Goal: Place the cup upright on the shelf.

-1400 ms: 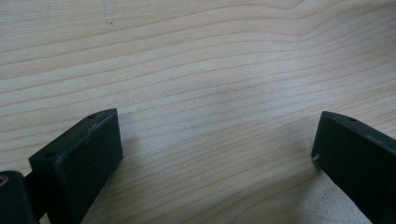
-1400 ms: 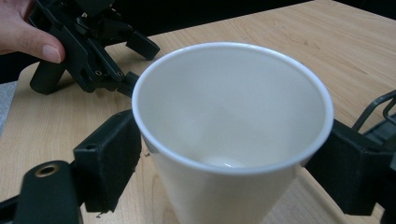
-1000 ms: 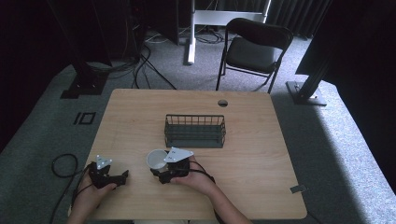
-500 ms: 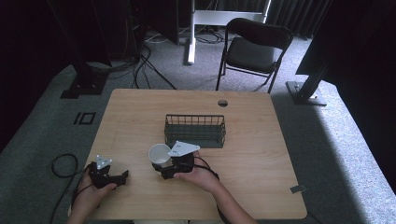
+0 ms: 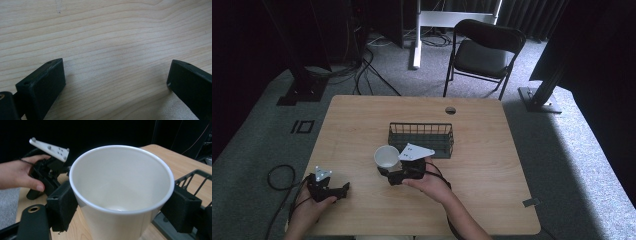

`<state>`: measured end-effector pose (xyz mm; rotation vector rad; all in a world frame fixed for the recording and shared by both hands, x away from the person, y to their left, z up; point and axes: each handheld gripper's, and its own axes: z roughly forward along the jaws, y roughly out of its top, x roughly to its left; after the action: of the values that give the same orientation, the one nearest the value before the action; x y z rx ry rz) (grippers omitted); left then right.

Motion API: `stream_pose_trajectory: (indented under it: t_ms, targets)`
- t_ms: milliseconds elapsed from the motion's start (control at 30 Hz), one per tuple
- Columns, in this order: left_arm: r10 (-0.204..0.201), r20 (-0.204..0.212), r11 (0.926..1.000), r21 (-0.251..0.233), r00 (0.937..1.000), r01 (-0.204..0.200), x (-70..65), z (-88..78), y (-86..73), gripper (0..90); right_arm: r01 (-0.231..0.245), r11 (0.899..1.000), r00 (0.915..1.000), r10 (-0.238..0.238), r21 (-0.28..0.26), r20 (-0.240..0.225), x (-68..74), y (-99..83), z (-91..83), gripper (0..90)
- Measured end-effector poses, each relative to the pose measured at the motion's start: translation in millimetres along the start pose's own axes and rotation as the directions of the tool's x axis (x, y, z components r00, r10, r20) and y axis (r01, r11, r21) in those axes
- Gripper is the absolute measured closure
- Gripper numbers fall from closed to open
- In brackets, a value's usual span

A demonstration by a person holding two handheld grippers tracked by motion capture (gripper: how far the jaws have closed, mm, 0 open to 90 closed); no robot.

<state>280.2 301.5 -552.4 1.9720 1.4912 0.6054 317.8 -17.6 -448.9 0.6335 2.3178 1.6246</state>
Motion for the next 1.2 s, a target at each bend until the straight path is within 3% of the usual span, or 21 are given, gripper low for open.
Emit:
stream_pose_trajectory:
  t_ms: [267,500,700,867,1033,1067,1100,1133,1200]
  targets:
    - [0.001,0.001,1.0,0.0,1.0,-0.001,-0.1,0.0,0.0,2.3,-0.001,0.997,0.9993,0.004,-0.073,0.036,-7.3,18.9,-12.0,20.5]
    - [0.0,0.001,1.0,0.0,1.0,0.0,-0.1,0.0,0.0,2.3,-0.001,0.991,0.9938,0.015,-0.131,0.11,-17.7,32.9,-22.6,20.5]
    - [0.001,0.001,1.0,0.001,1.0,-0.001,0.0,-0.1,0.0,2.2,-0.006,0.985,0.9752,0.043,-0.171,0.217,-32.1,39.9,-30.8,20.5]
    - [0.001,0.001,1.0,0.0,1.0,-0.001,0.0,0.0,0.0,2.3,0.008,0.983,0.9417,0.054,-0.181,0.332,-43.5,41.9,-35.7,20.5]
    - [0.001,0.002,1.0,0.001,1.0,-0.001,0.0,0.0,0.0,2.2,0.017,0.988,0.8958,0.053,-0.153,0.441,-56.4,39.5,-36.4,20.5]
    - [0.001,0.002,1.0,0.001,1.0,-0.001,0.0,0.0,0.0,2.3,0.017,0.988,0.8958,0.053,-0.153,0.441,-56.4,39.5,-36.4,20.5]
    - [0.001,0.002,1.0,0.0,1.0,-0.001,-0.1,0.0,0.0,2.3,0.011,0.99,0.8873,0.056,-0.143,0.458,-58.9,38.4,-36.3,20.5]
    - [0.001,0.002,1.0,0.001,1.0,-0.001,0.0,-0.1,0.0,2.3,-0.002,0.991,0.8707,0.07,-0.137,0.487,-64.2,35.7,-35.5,20.5]
    - [0.001,0.001,1.0,0.0,1.0,-0.001,-0.1,0.0,0.0,2.2,-0.008,0.992,0.8555,0.073,-0.127,0.513,-68.5,33.0,-34.4,20.5]
